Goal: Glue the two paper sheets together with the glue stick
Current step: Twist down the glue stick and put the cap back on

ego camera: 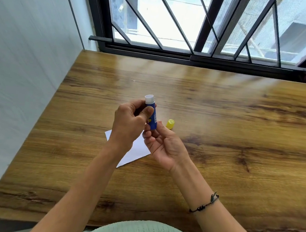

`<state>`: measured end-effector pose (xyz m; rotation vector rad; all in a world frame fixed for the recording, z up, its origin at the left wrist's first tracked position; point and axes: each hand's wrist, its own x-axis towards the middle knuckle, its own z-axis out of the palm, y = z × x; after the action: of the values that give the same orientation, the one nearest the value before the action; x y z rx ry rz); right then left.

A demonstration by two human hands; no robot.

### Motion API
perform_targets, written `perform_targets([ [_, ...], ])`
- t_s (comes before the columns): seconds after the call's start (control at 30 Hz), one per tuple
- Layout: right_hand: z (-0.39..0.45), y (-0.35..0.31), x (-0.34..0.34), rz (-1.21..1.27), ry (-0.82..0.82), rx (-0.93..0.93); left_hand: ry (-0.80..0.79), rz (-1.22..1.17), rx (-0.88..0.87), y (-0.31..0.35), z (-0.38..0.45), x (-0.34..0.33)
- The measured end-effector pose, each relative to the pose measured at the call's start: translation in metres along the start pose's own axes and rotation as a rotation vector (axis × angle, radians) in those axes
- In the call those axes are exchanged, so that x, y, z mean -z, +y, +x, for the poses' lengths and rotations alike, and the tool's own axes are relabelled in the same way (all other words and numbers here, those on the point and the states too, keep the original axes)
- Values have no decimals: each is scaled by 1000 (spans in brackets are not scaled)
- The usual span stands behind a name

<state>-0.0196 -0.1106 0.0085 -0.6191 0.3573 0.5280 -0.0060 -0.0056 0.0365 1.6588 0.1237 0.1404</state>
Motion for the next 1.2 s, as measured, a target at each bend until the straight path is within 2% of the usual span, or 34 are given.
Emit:
perform_targets([
  [0.1, 0, 0, 2, -6, -5, 39, -2, 6, -2, 0, 1, 0],
  [0.3, -1, -1, 0, -1, -19, -57, 13, 6, 6, 1, 0, 0],
  [0.47, 0, -4, 1, -45, -15, 24, 11, 13, 2, 0, 0, 0],
  [0.7, -2, -2, 1, 3, -24, -83, 31, 17, 5, -3, 0, -1],
  [0.9, -4, -1, 1, 23, -36, 33, 13, 0, -12, -3, -1, 1],
  [1.1, -7, 0, 1, 58, -2, -63, 31, -7, 0, -2, -1, 0],
  [1.2, -7, -1, 0, 41, -5, -26, 17, -8, 0, -2, -1, 1],
])
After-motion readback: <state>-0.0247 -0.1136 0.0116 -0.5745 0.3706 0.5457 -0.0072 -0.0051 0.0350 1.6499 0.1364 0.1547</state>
